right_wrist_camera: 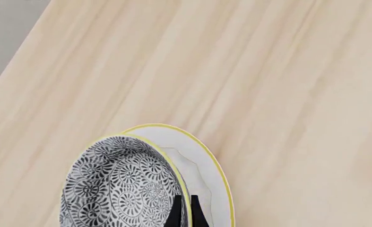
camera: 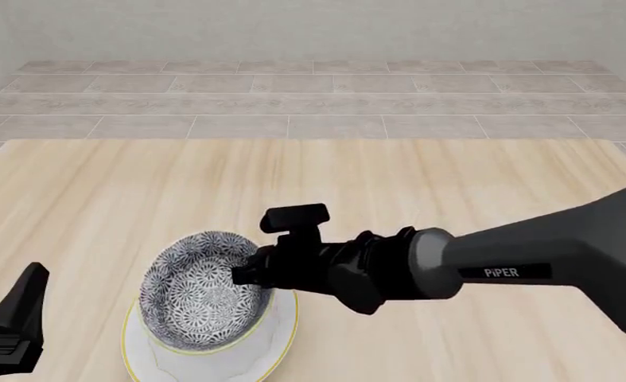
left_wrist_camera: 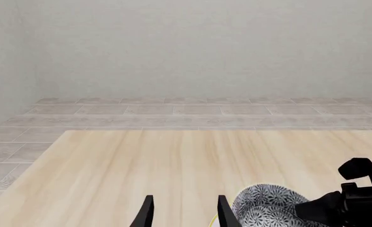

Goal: Put the bowl on the plate.

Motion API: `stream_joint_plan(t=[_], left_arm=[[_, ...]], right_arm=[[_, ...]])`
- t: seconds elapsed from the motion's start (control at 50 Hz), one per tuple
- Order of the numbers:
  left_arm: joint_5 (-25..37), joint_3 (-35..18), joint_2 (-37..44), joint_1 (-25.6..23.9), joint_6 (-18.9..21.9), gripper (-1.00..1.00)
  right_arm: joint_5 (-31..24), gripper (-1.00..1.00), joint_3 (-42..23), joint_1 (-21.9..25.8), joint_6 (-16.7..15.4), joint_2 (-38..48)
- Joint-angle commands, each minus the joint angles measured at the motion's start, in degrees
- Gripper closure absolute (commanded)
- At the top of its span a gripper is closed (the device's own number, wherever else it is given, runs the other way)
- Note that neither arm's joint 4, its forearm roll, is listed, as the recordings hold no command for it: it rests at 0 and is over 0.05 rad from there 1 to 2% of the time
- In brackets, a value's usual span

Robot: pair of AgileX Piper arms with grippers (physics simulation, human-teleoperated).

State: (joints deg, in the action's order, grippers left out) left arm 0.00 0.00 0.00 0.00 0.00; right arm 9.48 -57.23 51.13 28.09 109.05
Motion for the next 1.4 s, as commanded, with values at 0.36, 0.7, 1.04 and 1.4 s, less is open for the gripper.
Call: stream_joint_plan(t=[0.36, 0.7, 1.04, 1.4], left_arm=[[0.0, 0.0, 0.0, 0.0, 0.0, -1.0], [0.0, 0.0, 0.0, 0.0, 0.0, -1.0], [0.0, 0.0, 0.0, 0.0, 0.0, -1.0], [0.0, 0.0, 0.0, 0.0, 0.0, -1.0]], right_arm=[[0.5, 1.0, 0.4, 0.3, 0.6, 1.1], [0.6, 1.0, 0.3, -0.5, 0.3, 2.1], [-0.2, -1.0, -0.1, -1.1, -0.5, 2.0], [-0.4, -1.0, 0.1, -1.6, -1.0, 0.4]])
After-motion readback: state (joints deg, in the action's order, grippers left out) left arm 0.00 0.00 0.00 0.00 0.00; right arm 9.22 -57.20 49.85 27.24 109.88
